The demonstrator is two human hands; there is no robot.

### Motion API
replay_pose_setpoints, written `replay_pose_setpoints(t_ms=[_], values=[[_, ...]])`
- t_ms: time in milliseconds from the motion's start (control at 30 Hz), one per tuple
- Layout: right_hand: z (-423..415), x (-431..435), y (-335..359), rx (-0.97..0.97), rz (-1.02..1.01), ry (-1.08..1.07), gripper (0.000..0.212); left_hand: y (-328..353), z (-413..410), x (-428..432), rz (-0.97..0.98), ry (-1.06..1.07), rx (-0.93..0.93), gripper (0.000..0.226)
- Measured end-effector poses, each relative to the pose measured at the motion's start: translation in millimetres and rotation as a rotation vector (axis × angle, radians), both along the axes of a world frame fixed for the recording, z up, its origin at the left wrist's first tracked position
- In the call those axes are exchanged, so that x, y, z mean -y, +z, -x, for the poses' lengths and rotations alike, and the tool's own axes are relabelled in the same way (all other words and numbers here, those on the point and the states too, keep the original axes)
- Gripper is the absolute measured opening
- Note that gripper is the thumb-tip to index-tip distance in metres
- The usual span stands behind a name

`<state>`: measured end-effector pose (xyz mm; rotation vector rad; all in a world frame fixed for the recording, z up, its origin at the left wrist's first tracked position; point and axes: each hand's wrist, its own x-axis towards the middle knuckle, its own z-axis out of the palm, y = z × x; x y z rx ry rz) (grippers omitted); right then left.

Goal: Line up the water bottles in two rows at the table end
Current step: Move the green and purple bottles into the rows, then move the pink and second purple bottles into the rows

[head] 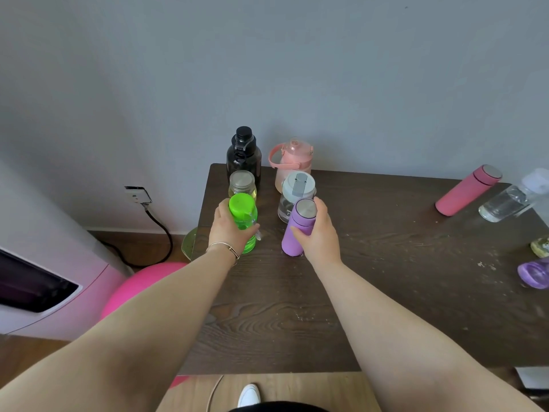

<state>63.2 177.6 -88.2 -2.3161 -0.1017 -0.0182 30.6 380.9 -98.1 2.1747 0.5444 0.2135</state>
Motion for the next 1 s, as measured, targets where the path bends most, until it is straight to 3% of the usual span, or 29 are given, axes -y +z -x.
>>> replay_pose_setpoints(t_ms=[233, 400, 533, 700, 1000], values=[[0, 4, 4, -0.072, 0.035, -0.006, 0.095, 4, 3, -2, -0.076, -0.043, -0.081, 0.104], [2, 13, 3, -0.126, 0.183, 0.036, 0.103, 11, 11, -5, -0.211, -0.069, -0.1, 0.119], [7, 26, 3, -0.103, 0.262, 0.081, 0.099, 22, 19, -2, -0.427, -0.066, -0.035, 0.111], [13, 49, 12, 0.038, 0.467, 0.127, 0.085, 39, 23, 19, -0.785, -0.297, -0.024, 0.098], [22, 132, 31, 0.142, 0.723, 0.126, 0.074, 69, 23, 112, -0.944, -0.46, -0.056, 0.091]])
